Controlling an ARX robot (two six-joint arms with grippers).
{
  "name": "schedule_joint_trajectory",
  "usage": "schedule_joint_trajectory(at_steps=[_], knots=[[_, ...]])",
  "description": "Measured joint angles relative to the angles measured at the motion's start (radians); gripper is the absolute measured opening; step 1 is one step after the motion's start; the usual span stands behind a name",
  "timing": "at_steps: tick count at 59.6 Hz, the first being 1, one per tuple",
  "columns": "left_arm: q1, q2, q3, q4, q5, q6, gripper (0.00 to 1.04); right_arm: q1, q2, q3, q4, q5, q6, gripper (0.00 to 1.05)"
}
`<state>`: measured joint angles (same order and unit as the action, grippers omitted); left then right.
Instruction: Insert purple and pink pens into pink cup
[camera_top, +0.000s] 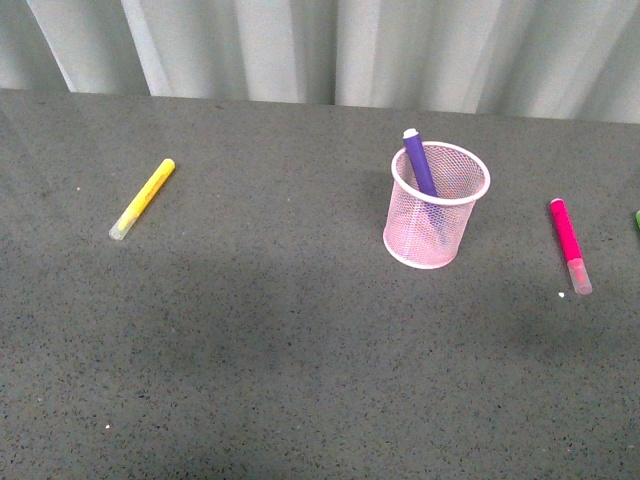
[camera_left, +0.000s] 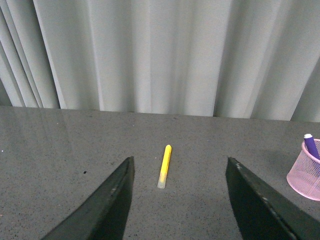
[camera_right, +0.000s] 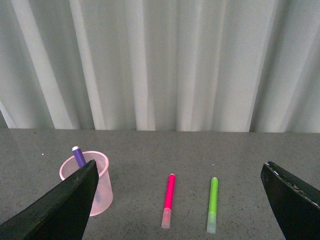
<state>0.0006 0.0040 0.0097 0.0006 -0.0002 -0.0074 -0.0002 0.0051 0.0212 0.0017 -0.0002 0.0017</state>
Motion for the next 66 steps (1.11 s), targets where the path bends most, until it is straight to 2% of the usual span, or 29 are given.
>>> schedule_joint_trajectory(at_steps=[9,13,25,31,34,44,50,54,58,66], knots=[[0.0,0.0,0.0,0.0,0.0,0.0,0.91,0.0,0.0,0.0,0.0,0.0,0.0,0.98],[0.0,0.0,0.0,0.0,0.0,0.001,1.0,0.0,0.0,0.0,0.0,0.0,0.0,0.98],[0.0,0.0,0.0,0.0,0.0,0.002,0.98,0.0,0.0,0.0,0.0,0.0,0.0,0.98],[0.0,0.0,0.0,0.0,-0.001,0.003,0.98,0.045,0.092,0.0,0.071,0.208,0.093,0.98],[0.0,0.0,0.0,0.0,0.0,0.003,0.98,0.037,0.196,0.001,0.18,0.24,0.132,0.98],[0.0,0.0,0.0,0.0,0.0,0.003,0.98,-0.058,0.649,0.101,0.523,0.105,0.208,0.98],[-0.001,0.0,0.0,0.0,0.0,0.003,0.98,-0.108,0.91,0.248,0.586,0.031,0.219,0.98],[0.0,0.0,0.0,0.0,0.0,0.003,0.98,-0.126,1.056,0.345,0.583,0.011,0.218,0.98],[0.0,0.0,0.0,0.0,0.0,0.003,0.98,-0.134,1.217,0.474,0.517,-0.012,0.208,0.98],[0.0,0.0,0.0,0.0,0.0,0.003,0.98,-0.086,1.571,0.821,0.202,-0.072,0.143,0.98]])
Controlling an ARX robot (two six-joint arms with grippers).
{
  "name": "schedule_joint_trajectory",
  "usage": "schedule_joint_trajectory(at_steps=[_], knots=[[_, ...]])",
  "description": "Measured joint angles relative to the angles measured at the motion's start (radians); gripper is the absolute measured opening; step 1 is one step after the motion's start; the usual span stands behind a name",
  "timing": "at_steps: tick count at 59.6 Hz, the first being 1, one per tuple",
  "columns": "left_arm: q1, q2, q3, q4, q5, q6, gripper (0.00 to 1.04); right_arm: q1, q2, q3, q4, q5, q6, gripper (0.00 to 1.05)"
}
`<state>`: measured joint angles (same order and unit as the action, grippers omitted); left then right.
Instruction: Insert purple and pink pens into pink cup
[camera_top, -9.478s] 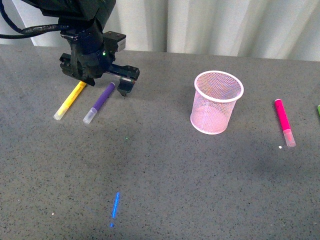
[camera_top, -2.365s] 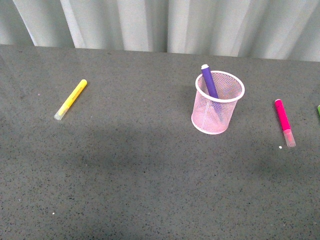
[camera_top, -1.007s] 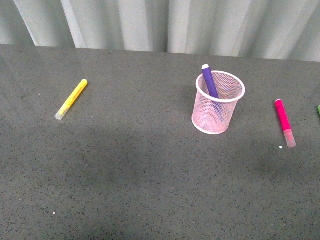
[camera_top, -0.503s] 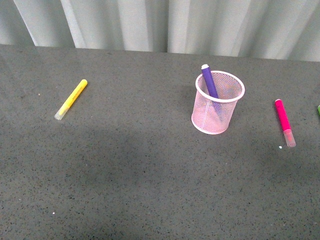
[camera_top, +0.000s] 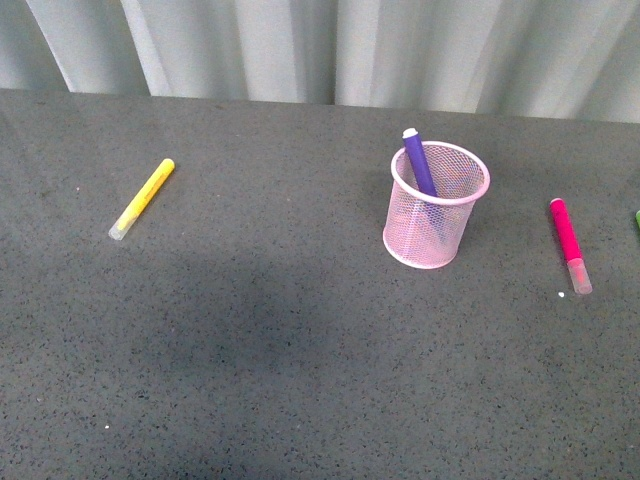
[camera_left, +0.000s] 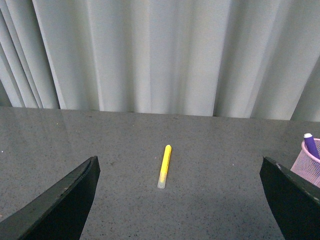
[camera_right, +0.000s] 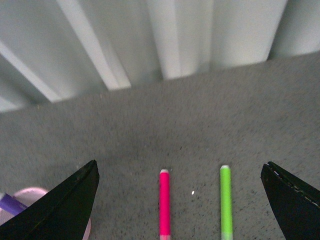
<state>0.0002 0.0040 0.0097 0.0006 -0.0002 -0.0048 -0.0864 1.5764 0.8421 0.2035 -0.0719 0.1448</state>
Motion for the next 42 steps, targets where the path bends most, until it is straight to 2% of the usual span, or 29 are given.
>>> schedule_joint_trajectory(at_steps=[6,19,42], knots=[[0.0,0.0,0.0,0.0,0.0,0.0,0.98,0.067,0.184,0.146,-0.142,0.025,-0.049,0.98],[0.0,0.0,0.0,0.0,0.0,0.0,0.98,0.152,0.335,0.219,-0.179,0.054,-0.089,0.98],[0.0,0.0,0.0,0.0,0.0,0.0,0.98,0.123,0.473,0.239,-0.075,0.039,-0.02,0.98]])
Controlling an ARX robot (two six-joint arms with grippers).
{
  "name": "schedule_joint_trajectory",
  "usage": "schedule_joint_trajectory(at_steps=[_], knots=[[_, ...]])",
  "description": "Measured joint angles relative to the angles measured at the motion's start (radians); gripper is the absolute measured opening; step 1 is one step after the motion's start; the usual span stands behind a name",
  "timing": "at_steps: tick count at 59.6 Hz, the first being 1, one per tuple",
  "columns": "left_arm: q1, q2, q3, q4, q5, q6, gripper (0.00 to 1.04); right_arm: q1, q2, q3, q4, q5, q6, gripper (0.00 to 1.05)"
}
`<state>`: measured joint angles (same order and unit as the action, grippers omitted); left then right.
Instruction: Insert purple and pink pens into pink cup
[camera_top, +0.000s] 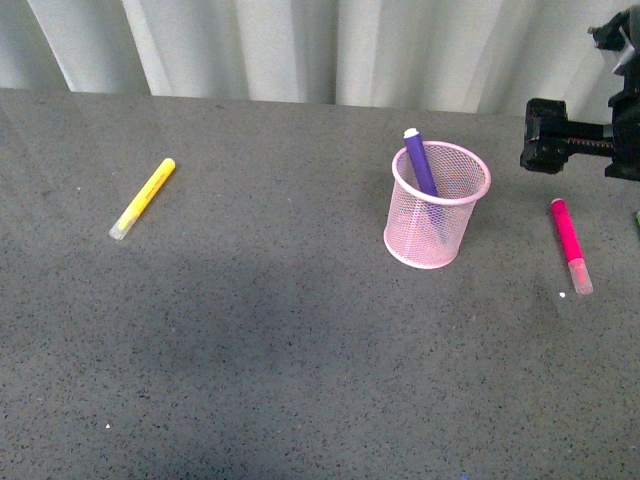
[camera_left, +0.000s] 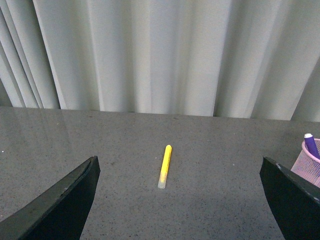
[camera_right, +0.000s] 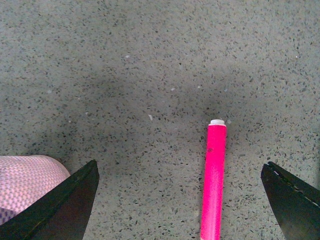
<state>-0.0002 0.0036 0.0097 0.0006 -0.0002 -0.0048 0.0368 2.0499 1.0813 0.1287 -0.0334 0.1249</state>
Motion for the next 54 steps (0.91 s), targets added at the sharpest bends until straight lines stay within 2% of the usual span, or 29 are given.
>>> schedule_joint_trajectory(at_steps=[28,54], knots=[[0.0,0.0,0.0,0.0,0.0,0.0,0.98,-0.027,0.119,-0.009,0.071,-0.049,0.031,0.98],[0.0,0.0,0.0,0.0,0.0,0.0,0.98,-0.087,0.15,0.067,0.062,-0.098,0.086,0.98]])
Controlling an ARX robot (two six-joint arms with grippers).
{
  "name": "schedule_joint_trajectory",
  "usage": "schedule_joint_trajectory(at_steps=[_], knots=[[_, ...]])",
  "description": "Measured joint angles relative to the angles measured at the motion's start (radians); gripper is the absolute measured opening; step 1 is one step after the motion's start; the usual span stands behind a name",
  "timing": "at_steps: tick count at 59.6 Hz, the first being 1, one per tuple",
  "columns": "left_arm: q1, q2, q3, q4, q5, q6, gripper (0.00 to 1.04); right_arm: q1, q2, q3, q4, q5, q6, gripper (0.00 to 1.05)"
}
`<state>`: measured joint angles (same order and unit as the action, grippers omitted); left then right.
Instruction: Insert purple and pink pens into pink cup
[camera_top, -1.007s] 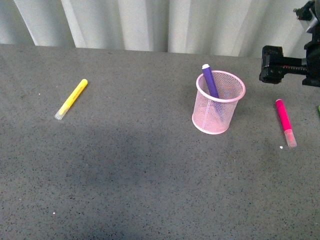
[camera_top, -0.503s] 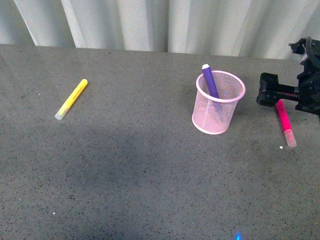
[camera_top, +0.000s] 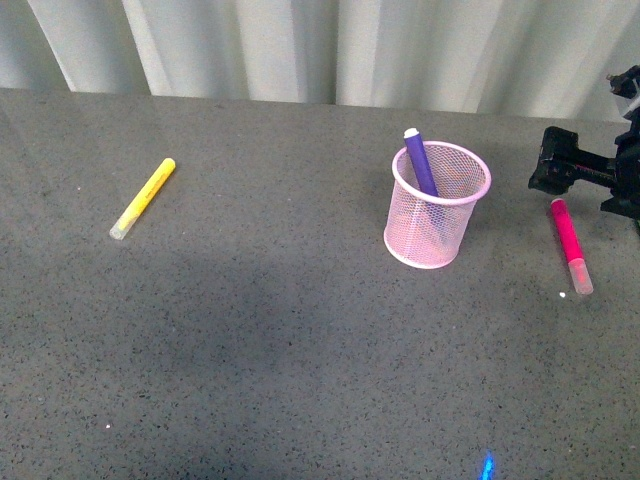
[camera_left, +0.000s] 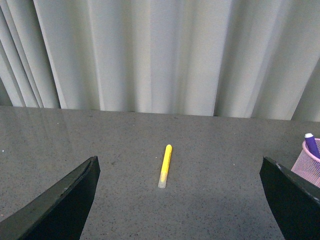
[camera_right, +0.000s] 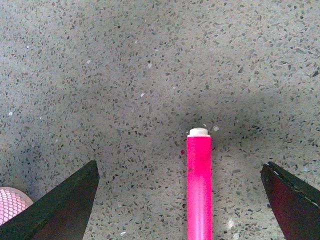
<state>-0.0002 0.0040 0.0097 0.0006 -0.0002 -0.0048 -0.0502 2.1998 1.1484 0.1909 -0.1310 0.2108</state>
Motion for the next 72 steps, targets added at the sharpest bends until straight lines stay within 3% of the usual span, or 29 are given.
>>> schedule_joint_trajectory(at_steps=[29,61,72], knots=[[0.0,0.0,0.0,0.0,0.0,0.0,0.98,-0.016,0.068,0.013,0.021,-0.002,-0.008,0.97],[0.0,0.0,0.0,0.0,0.0,0.0,0.98,-0.034,0.081,0.01,0.039,0.005,-0.021,0.15],[0.0,0.0,0.0,0.0,0.0,0.0,0.98,-0.05,0.077,-0.005,0.058,0.002,-0.023,0.11]])
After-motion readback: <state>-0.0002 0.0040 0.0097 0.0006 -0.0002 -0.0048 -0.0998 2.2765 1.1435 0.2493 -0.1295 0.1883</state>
